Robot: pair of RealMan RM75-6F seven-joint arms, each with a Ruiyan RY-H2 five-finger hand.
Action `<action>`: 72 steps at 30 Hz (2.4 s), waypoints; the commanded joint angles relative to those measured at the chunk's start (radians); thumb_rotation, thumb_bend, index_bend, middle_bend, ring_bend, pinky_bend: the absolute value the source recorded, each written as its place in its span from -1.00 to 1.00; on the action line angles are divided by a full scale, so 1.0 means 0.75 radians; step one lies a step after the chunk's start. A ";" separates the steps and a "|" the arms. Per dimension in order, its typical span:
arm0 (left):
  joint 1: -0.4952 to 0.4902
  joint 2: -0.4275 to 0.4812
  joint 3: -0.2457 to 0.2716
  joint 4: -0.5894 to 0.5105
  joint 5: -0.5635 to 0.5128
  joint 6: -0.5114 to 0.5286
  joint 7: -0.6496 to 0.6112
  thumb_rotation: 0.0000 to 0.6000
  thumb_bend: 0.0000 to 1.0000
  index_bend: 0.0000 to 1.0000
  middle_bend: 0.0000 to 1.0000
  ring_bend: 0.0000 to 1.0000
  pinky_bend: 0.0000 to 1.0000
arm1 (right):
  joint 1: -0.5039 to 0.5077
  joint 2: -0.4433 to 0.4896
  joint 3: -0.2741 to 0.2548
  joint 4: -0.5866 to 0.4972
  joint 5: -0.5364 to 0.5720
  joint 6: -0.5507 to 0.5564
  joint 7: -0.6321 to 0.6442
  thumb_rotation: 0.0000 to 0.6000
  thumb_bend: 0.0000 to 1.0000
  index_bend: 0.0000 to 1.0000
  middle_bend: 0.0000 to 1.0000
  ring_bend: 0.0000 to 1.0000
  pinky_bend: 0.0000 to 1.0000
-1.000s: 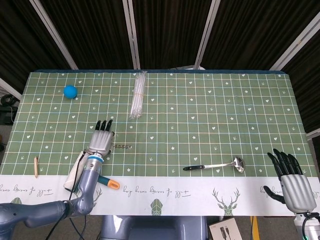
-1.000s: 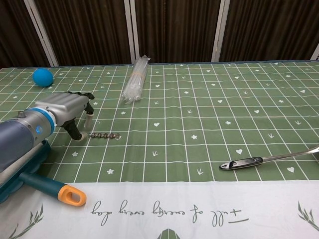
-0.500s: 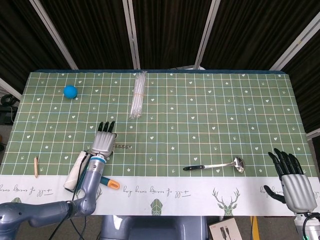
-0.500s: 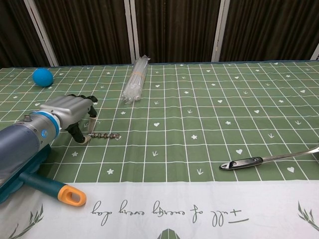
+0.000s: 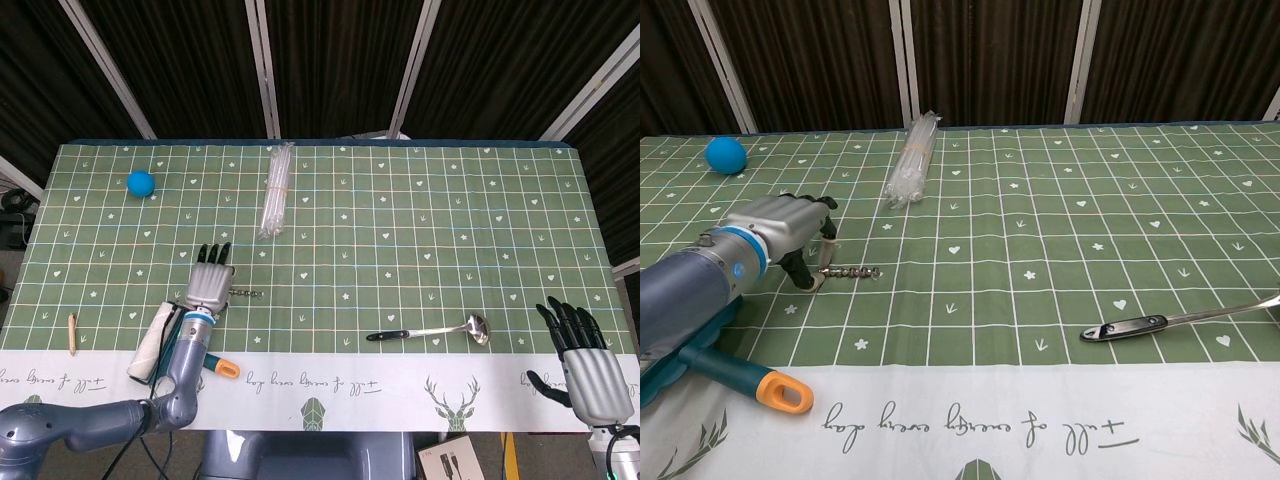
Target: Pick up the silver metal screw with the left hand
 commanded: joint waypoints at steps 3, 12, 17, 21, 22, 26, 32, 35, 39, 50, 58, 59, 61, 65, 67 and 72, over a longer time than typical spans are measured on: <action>-0.001 0.009 0.009 -0.016 0.020 0.014 0.002 1.00 -0.17 0.14 -1.00 -1.00 -1.00 | -0.001 -0.001 0.003 0.001 -0.001 0.007 0.008 1.00 -0.82 -0.93 -1.00 -1.00 -0.89; -0.015 0.079 0.017 -0.082 0.076 0.042 0.030 1.00 -0.11 0.17 -1.00 -1.00 -1.00 | -0.003 -0.003 0.006 0.004 -0.001 0.015 0.008 1.00 -0.82 -0.93 -1.00 -1.00 -0.89; -0.046 0.160 0.075 -0.092 0.206 0.076 0.112 1.00 -0.11 0.19 -1.00 -1.00 -1.00 | -0.003 -0.005 0.007 0.005 -0.001 0.015 0.004 1.00 -0.82 -0.93 -1.00 -1.00 -0.89; -0.063 0.226 0.143 -0.062 0.352 0.087 0.145 1.00 -0.11 0.21 -1.00 -1.00 -1.00 | -0.004 -0.005 0.007 0.005 0.000 0.016 0.002 1.00 -0.82 -0.93 -1.00 -1.00 -0.89; -0.065 0.244 0.152 -0.055 0.380 0.089 0.148 1.00 -0.11 0.22 -1.00 -1.00 -1.00 | -0.005 -0.004 0.007 0.004 0.000 0.016 0.002 1.00 -0.82 -0.93 -1.00 -1.00 -0.89; -0.078 0.315 0.170 -0.030 0.458 0.086 0.160 1.00 -0.11 0.23 -1.00 -1.00 -1.00 | -0.005 -0.005 0.007 0.005 0.001 0.015 0.000 1.00 -0.82 -0.93 -1.00 -1.00 -0.89; -0.088 0.394 0.183 0.012 0.550 0.079 0.142 1.00 -0.11 0.22 -1.00 -1.00 -1.00 | -0.004 -0.006 0.007 0.004 0.003 0.011 -0.004 1.00 -0.82 -0.93 -1.00 -1.00 -0.89; -0.086 0.419 0.182 0.031 0.573 0.071 0.129 1.00 -0.11 0.22 -1.00 -1.00 -1.00 | -0.004 -0.006 0.007 0.003 0.003 0.012 -0.006 1.00 -0.82 -0.93 -1.00 -1.00 -0.89; -0.080 0.432 0.181 0.060 0.588 0.060 0.116 1.00 -0.11 0.23 -1.00 -1.00 -1.00 | -0.003 -0.007 0.008 0.002 0.004 0.010 -0.008 1.00 -0.82 -0.93 -1.00 -1.00 -0.89; -0.054 0.408 0.176 0.114 0.588 0.028 0.087 1.00 -0.11 0.23 -1.00 -1.00 -1.00 | -0.001 -0.009 0.008 -0.005 0.008 0.003 -0.016 1.00 -0.82 -0.93 -1.00 -1.00 -0.89; -0.048 0.357 0.175 0.185 0.600 0.003 0.075 1.00 -0.11 0.23 -1.00 -1.00 -1.00 | 0.004 -0.012 0.009 -0.001 0.006 0.000 -0.013 1.00 -0.82 -0.93 -1.00 -1.00 -0.89; -0.048 0.350 0.172 0.199 0.597 -0.002 0.078 1.00 -0.10 0.24 -1.00 -1.00 -1.00 | 0.004 -0.012 0.010 0.000 0.005 0.000 -0.011 1.00 -0.82 -0.93 -1.00 -1.00 -0.89; -0.047 0.340 0.168 0.220 0.590 -0.008 0.083 1.00 -0.11 0.24 -1.00 -1.00 -1.00 | 0.004 -0.012 0.010 0.002 0.005 0.000 -0.008 1.00 -0.81 -0.93 -1.00 -1.00 -0.89; -0.044 0.312 0.154 0.268 0.569 -0.026 0.087 1.00 -0.11 0.24 -1.00 -1.00 -1.00 | 0.006 -0.011 0.009 0.003 0.004 -0.002 -0.002 1.00 -0.82 -0.93 -1.00 -1.00 -0.89; -0.042 0.301 0.150 0.287 0.562 -0.035 0.084 1.00 -0.11 0.24 -1.00 -1.00 -1.00 | 0.006 -0.012 0.009 0.004 0.003 -0.002 -0.001 1.00 -0.82 -0.93 -1.00 -1.00 -0.89; -0.039 0.279 0.152 0.327 0.571 -0.050 0.065 1.00 -0.11 0.24 -1.00 -1.00 -1.00 | 0.008 -0.012 0.010 0.006 0.011 -0.008 0.001 1.00 -0.81 -0.93 -1.00 -1.00 -0.89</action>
